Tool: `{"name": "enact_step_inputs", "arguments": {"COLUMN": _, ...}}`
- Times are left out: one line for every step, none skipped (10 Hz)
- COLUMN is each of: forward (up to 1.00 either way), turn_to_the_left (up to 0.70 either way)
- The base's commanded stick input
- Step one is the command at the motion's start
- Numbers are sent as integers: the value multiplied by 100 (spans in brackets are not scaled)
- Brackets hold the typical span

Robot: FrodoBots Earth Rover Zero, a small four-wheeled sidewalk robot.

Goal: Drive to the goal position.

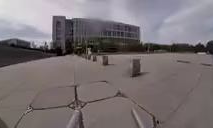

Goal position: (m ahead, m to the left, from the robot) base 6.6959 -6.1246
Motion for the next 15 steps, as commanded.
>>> {"name": "enact_step_inputs", "arguments": {"forward": 100, "turn_to_the_left": -27}}
{"name": "enact_step_inputs", "arguments": {"forward": 100, "turn_to_the_left": -27}}
{"name": "enact_step_inputs", "arguments": {"forward": 100, "turn_to_the_left": -27}}
{"name": "enact_step_inputs", "arguments": {"forward": 100, "turn_to_the_left": -3}}
{"name": "enact_step_inputs", "arguments": {"forward": 100, "turn_to_the_left": 0}}
{"name": "enact_step_inputs", "arguments": {"forward": 100, "turn_to_the_left": 0}}
{"name": "enact_step_inputs", "arguments": {"forward": 100, "turn_to_the_left": 0}}
{"name": "enact_step_inputs", "arguments": {"forward": 100, "turn_to_the_left": 24}}
{"name": "enact_step_inputs", "arguments": {"forward": 100, "turn_to_the_left": 27}}
{"name": "enact_step_inputs", "arguments": {"forward": 100, "turn_to_the_left": 27}}
{"name": "enact_step_inputs", "arguments": {"forward": 100, "turn_to_the_left": 27}}
{"name": "enact_step_inputs", "arguments": {"forward": 100, "turn_to_the_left": 27}}
{"name": "enact_step_inputs", "arguments": {"forward": 100, "turn_to_the_left": 27}}
{"name": "enact_step_inputs", "arguments": {"forward": 100, "turn_to_the_left": 18}}
{"name": "enact_step_inputs", "arguments": {"forward": 100, "turn_to_the_left": 0}}
